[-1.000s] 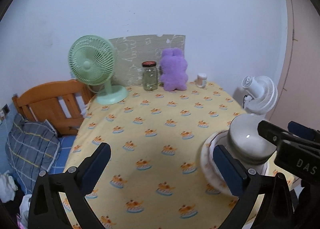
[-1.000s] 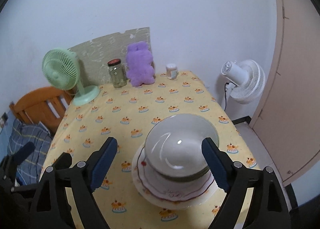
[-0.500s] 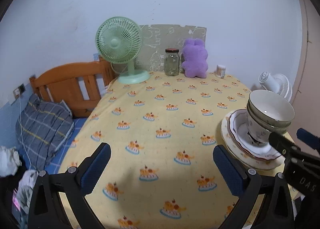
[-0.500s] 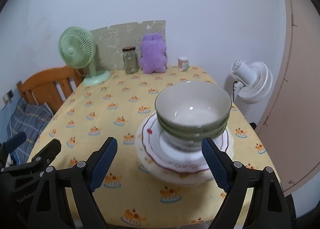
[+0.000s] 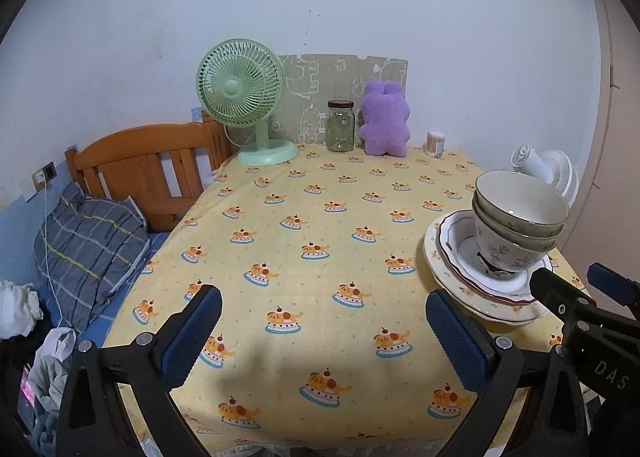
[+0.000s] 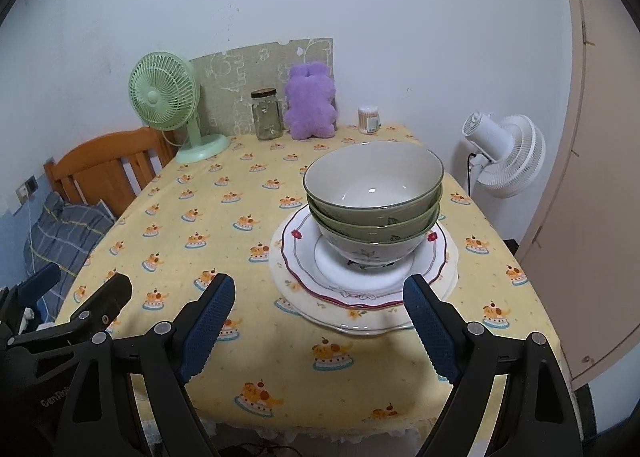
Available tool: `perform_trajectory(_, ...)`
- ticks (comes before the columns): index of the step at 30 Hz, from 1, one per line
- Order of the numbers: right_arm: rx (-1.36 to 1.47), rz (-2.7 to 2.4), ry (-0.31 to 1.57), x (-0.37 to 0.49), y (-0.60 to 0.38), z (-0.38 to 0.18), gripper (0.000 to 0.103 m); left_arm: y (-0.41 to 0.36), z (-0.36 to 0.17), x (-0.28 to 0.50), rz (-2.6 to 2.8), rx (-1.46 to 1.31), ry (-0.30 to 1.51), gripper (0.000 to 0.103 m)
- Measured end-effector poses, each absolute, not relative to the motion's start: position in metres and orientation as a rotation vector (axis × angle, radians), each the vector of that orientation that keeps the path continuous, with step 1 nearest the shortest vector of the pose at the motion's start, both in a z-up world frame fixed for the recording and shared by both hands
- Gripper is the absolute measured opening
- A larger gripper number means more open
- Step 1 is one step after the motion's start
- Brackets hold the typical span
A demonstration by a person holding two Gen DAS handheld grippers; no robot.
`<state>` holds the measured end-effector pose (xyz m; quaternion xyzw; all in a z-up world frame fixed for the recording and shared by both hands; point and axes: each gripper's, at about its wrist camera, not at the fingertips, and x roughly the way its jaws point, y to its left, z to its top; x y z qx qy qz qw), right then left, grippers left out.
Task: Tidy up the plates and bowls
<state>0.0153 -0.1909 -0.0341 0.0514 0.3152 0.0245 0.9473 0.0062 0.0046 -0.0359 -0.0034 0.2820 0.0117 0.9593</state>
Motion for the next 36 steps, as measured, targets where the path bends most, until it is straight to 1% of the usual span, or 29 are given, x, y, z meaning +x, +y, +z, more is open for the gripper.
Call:
perform_trajectory(20, 0.093, 0.040, 0.608, 0.013, -0.191, -0.024, 0.088, 0.004, -0.029, 0.004, 0.015, -0.024, 0.527, 0.103)
perform_trajectory(36, 0.092, 0.038, 0.607, 0.014, -0.191, -0.024, 0.088, 0.005, -0.028, 0.005, 0.013, -0.023, 0.524, 0.103)
